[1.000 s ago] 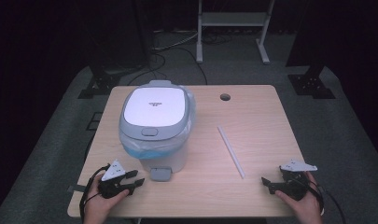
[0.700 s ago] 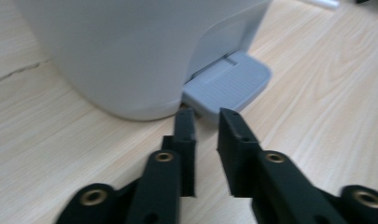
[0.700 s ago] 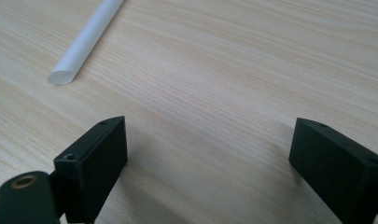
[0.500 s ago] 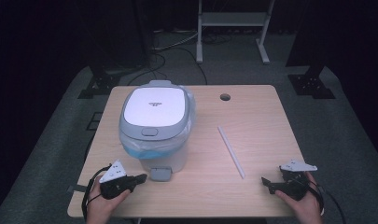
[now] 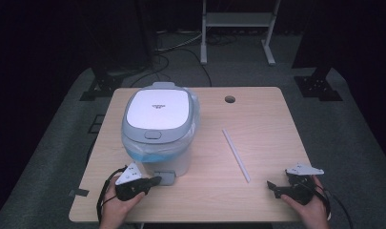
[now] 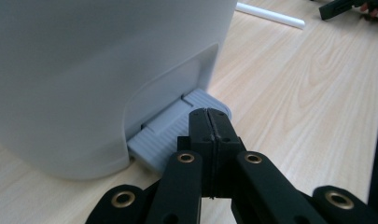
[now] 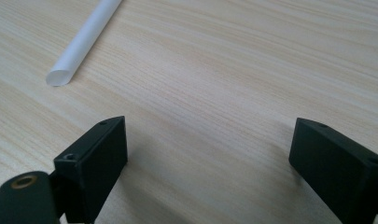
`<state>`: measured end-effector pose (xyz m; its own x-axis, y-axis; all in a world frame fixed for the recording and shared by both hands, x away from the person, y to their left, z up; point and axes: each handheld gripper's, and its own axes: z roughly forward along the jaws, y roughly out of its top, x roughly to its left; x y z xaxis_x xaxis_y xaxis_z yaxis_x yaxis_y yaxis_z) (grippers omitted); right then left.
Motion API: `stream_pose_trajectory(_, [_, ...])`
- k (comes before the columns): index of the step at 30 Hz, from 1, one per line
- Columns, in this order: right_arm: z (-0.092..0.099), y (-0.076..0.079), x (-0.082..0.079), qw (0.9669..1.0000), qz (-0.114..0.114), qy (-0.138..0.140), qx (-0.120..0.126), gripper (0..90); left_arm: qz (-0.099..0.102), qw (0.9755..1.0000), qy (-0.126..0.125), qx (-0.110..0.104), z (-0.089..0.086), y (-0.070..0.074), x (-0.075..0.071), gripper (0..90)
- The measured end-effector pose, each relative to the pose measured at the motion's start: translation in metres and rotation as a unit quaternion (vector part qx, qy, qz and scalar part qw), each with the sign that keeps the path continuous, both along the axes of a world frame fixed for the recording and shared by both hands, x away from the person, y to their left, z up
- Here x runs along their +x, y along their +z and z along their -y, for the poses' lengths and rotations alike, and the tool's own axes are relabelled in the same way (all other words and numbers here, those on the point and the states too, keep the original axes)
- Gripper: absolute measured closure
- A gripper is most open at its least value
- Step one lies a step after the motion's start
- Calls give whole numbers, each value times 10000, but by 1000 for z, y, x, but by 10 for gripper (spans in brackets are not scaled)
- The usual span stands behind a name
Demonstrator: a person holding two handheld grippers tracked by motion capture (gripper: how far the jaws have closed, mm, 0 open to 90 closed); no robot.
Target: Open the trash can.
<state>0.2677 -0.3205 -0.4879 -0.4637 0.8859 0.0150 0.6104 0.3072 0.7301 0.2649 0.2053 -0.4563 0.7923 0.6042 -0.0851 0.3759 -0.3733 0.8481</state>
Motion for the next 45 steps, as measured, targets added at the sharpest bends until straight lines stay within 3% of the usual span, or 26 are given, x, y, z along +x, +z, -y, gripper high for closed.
stream_pose_trajectory(14, [0, 0, 0, 10000, 2, -3, 0, 99, 78, 9999, 82, 17, 10, -5, 10, 900])
stream_pose_trajectory(34, [0, 0, 0, 10000, 5, -1, -3, 99, 61, 9996, 240, 132, 17, -10, 14, 898])
stream_pose_trajectory(36, [0, 0, 0, 10000, 6, -2, -1, 99, 169, 9994, 239, 164, 18, -11, 14, 898])
stream_pose_trajectory(45, [0, 0, 0, 10000, 8, -1, -2, 99, -84, 9994, 324, -86, 15, -13, 15, 900])
